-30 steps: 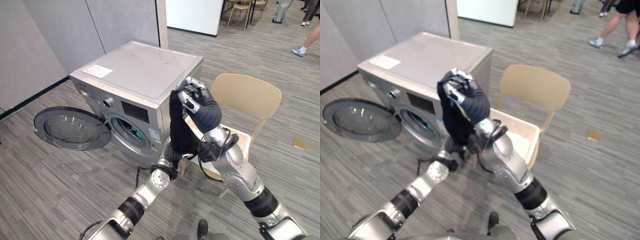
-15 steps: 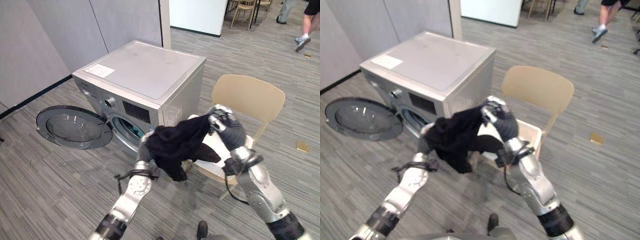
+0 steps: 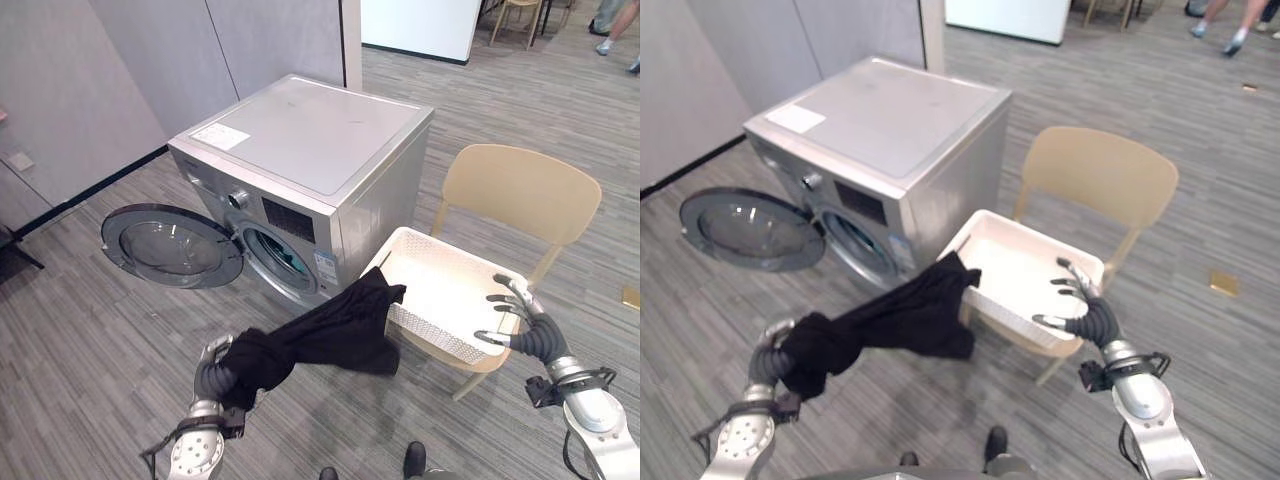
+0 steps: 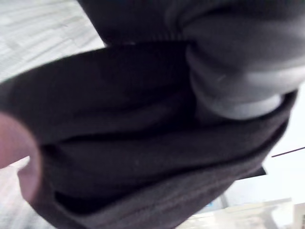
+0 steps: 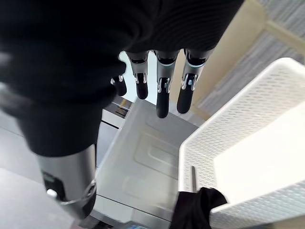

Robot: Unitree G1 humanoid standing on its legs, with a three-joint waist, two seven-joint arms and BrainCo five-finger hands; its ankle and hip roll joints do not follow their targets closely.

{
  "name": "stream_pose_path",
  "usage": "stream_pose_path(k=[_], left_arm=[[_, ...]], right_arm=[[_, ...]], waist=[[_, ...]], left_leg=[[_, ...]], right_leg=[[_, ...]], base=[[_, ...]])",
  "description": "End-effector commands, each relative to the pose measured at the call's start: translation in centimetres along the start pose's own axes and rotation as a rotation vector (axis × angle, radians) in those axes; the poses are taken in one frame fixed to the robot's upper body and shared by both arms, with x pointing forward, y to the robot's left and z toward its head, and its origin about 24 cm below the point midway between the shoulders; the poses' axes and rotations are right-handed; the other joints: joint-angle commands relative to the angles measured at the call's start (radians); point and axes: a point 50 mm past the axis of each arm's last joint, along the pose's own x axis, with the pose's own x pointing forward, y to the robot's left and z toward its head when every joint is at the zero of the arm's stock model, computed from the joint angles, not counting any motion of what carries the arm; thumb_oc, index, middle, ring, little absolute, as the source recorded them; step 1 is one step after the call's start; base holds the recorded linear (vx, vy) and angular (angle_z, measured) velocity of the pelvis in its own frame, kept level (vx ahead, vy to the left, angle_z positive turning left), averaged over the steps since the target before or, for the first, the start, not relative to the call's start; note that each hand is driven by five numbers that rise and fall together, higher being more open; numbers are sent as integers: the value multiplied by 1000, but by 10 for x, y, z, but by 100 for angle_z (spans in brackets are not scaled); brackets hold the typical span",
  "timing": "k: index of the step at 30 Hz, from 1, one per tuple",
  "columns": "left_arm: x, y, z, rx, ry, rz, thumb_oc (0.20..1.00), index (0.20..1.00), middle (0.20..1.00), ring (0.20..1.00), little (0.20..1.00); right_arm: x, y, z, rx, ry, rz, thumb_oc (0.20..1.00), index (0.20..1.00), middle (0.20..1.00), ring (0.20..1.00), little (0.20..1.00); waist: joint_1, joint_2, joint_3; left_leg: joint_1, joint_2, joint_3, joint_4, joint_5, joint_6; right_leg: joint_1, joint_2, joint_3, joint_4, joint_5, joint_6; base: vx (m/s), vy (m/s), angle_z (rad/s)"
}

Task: Grab the laundry basket,head to the washer,open it,put in the laundry and shut it.

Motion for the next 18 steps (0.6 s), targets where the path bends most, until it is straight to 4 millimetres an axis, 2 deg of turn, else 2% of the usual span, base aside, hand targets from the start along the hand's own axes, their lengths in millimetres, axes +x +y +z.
stream_pose_path(k=[1,3,4,6,7,8,9,11,12,15,18], left_arm=[[11,35,13,39,-57,68,200,200,200,200,200],[10,38,8,46,-32,77,200,200,200,200,200],[17,40,7,63,-16,75,200,200,200,200,200],[19,40,7,61,-14,82,200,200,200,200,200],[21,39,6,64,-11,80,200,200,200,200,200],[23,38,8,65,-13,80,200,200,200,200,200],[23,38,7,65,-13,80,200,200,200,200,200],[25,37,10,63,-18,79,200,200,200,200,200],[27,36,12,64,-23,71,200,200,200,200,200],[29,31,10,72,-13,47,200,200,200,200,200],[30,30,11,88,-14,35,200,200,200,200,200]], right_arm=[[13,-2,4,-95,-38,-11,1000,1000,1000,1000,1000],[12,-4,-2,-112,-11,-15,1000,1000,1000,1000,1000],[13,-8,-19,-145,61,-44,1000,1000,1000,1000,1000],[13,-9,-24,-157,84,-55,1000,1000,1000,1000,1000],[12,-8,-28,-172,106,-55,1000,1000,1000,1000,1000],[11,-7,-34,-205,136,-49,1000,1000,1000,1000,1000],[12,-7,-34,-206,136,-49,1000,1000,1000,1000,1000],[10,-5,-39,-213,168,-43,1000,1000,1000,1000,1000],[11,-3,-41,-213,179,-37,1000,1000,1000,1000,1000],[14,5,-45,-213,197,-17,1000,1000,1000,1000,1000],[20,20,-47,-193,209,25,1000,1000,1000,1000,1000]], waist=[[32,-87,49],[39,-86,68],[51,-84,109],[51,-84,113],[50,-83,109],[39,-84,104],[39,-84,105],[18,-85,103],[8,-83,99],[3,-85,94],[18,-97,91]], left_leg=[[-54,-78,-29,-5,15,5],[-73,-80,-35,9,17,4],[-163,-85,-32,84,15,-7],[-190,-82,-11,106,15,-11],[-194,-74,30,104,12,-10],[-190,-48,123,106,-13,-12],[-190,-48,124,107,-15,-12],[-181,-16,258,118,-25,-8],[-167,-7,304,108,-32,-7],[-176,-10,310,139,-46,1],[-173,-27,307,154,-77,27]], right_leg=[[108,0,31,-32,-104,61],[98,-7,20,-24,-104,60],[65,-37,-41,-7,-107,58],[56,-49,-69,-9,-106,58],[53,-59,-97,-13,-103,62],[61,-73,-129,-19,-114,72],[62,-73,-129,-19,-114,73],[63,-97,-183,-22,-103,77],[61,-104,-202,-19,-101,78],[87,-116,-231,-3,-113,79],[110,-144,-237,49,-135,88]], base=[[-47,4,20],[-155,18,29],[-240,31,35],[-123,35,92],[62,82,126],[93,76,107],[88,91,84],[2,118,88],[42,144,110],[144,175,85],[185,240,29]])
